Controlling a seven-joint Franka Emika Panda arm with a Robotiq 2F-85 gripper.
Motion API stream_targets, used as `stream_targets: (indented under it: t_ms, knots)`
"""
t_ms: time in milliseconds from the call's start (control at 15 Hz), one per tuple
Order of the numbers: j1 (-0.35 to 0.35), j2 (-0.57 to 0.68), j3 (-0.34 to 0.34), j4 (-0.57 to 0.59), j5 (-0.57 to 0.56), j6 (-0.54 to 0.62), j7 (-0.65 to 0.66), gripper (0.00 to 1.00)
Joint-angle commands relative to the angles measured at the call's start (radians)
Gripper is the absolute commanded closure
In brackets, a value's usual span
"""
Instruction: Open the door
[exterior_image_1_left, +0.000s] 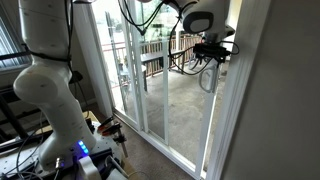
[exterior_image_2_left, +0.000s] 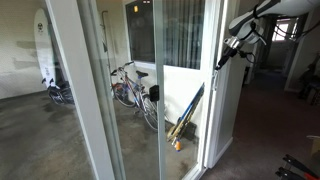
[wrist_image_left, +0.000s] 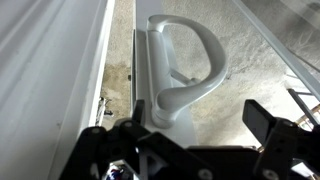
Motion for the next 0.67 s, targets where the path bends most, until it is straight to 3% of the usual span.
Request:
stream_targets:
  t_ms: [0,600]
  knots:
    - [0.016,0.068,-0.005,0.075,-0.042,-0.005,0.082,0.00]
    - [0.011,0.107,0.014,0.115,-0.118,-0.049,0.125,0.00]
